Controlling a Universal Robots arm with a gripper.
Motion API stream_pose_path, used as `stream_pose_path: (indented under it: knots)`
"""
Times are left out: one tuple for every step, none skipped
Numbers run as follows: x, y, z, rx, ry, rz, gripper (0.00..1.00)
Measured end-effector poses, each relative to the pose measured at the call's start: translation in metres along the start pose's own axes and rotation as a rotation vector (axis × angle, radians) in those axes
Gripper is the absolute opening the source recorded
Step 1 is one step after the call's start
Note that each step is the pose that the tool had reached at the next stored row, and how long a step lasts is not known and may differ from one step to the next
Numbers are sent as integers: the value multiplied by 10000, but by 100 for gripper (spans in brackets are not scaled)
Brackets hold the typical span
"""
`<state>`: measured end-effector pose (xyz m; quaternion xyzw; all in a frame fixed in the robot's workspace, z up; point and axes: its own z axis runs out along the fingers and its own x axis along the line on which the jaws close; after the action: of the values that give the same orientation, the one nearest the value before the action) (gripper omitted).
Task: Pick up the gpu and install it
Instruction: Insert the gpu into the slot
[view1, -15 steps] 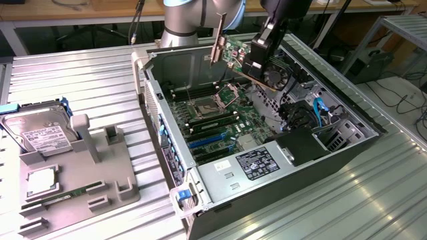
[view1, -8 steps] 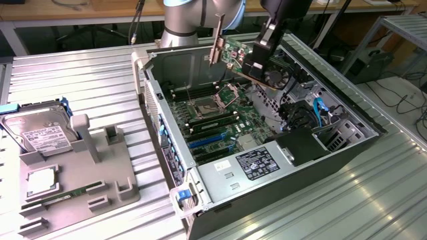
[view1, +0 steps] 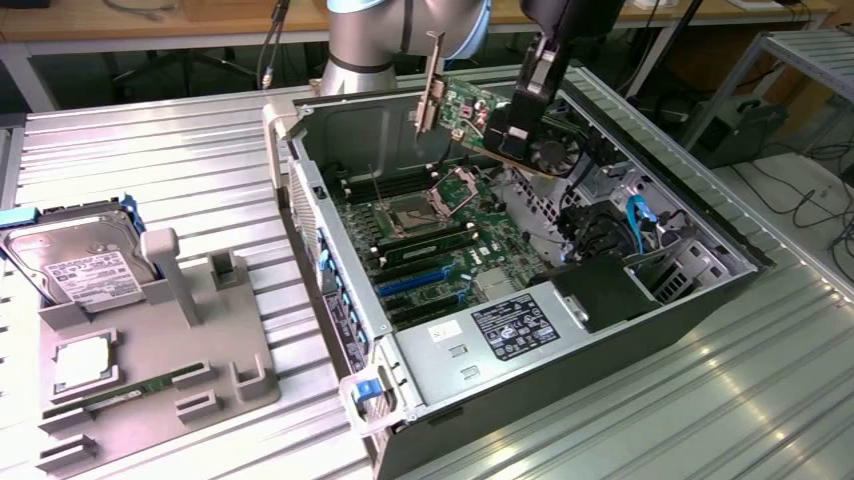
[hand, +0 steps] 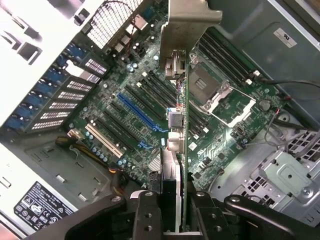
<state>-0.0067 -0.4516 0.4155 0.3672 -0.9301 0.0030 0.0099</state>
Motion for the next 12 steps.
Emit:
stream_pose_path:
  knots:
    - [1, 0, 0, 2, 0, -84, 28]
    - [2, 1, 0, 4, 0, -196, 28]
    - [3, 1, 0, 6, 1, -275, 28]
    - [3, 2, 0, 8, 1, -369, 28]
    - [3, 2, 0, 9, 1, -446, 28]
    - [3, 2, 0, 12, 1, -567, 28]
    - [3, 2, 0, 13, 1, -639, 28]
    - [3, 2, 0, 15, 0, -715, 28]
    - [3, 2, 0, 16, 1, -790, 28]
    - [3, 2, 0, 18, 2, -870, 28]
    - [3, 2, 0, 20, 2, -976, 28]
    - [3, 2, 0, 21, 2, -1043, 28]
